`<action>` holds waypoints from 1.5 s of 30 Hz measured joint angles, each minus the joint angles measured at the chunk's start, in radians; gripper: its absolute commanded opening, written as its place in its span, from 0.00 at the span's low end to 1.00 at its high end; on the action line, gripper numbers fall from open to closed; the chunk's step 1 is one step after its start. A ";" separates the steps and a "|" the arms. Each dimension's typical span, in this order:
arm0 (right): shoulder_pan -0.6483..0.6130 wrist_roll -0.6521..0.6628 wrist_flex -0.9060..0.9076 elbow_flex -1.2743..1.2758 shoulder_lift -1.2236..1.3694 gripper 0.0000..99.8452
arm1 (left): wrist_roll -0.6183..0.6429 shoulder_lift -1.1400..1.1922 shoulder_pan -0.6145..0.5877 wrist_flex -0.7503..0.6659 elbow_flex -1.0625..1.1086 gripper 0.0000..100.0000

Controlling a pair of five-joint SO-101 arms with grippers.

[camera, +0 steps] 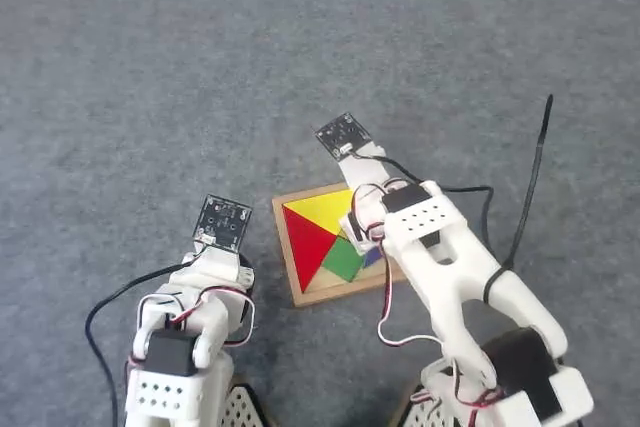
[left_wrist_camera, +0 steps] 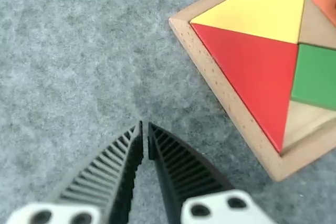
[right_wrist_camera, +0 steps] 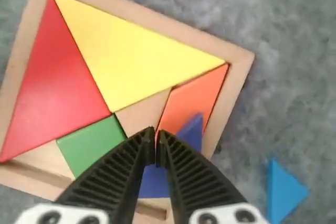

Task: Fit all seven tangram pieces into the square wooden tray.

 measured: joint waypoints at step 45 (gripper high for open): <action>0.153 -0.043 -0.011 0.181 -0.121 0.01 | 0.000 0.000 0.000 0.000 0.000 0.02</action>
